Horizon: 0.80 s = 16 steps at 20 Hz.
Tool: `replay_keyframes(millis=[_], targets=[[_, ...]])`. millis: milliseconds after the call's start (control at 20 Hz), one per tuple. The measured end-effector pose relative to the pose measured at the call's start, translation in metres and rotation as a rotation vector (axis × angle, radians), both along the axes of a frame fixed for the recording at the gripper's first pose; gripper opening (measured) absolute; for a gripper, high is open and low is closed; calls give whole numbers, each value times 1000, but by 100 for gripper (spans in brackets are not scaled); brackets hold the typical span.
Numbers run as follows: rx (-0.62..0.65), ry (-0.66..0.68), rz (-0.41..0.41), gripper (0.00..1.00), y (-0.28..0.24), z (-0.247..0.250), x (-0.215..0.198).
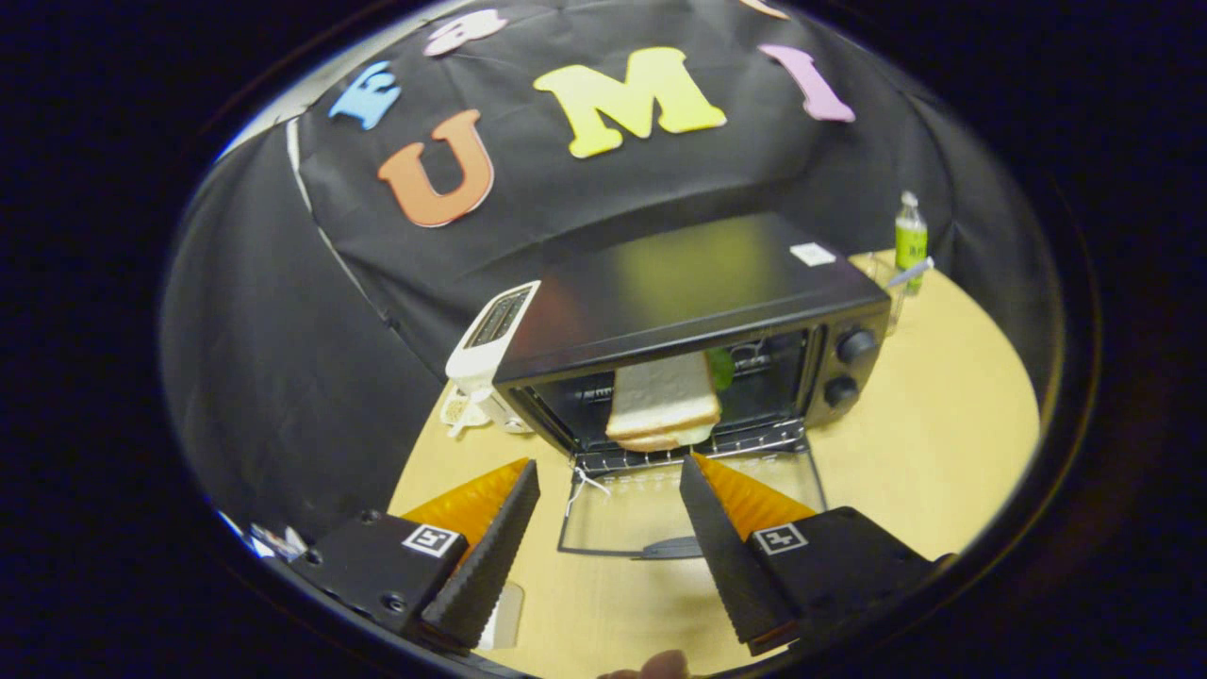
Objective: Open the toaster oven, put the food inside, and close the toaster oven door.
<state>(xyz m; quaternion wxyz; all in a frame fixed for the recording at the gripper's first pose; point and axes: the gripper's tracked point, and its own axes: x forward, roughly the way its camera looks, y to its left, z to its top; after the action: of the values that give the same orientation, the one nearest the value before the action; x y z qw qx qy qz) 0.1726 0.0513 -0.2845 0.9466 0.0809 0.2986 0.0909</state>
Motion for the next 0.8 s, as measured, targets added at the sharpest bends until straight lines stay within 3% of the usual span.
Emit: replay_keyframes(millis=[300, 550, 800], targets=[[-125, -93, -12, 99, -13, 18, -60], [-172, -81, -29, 99, -18, -16, -93], [-187, 3, -54, 99, -25, -77, -96]])
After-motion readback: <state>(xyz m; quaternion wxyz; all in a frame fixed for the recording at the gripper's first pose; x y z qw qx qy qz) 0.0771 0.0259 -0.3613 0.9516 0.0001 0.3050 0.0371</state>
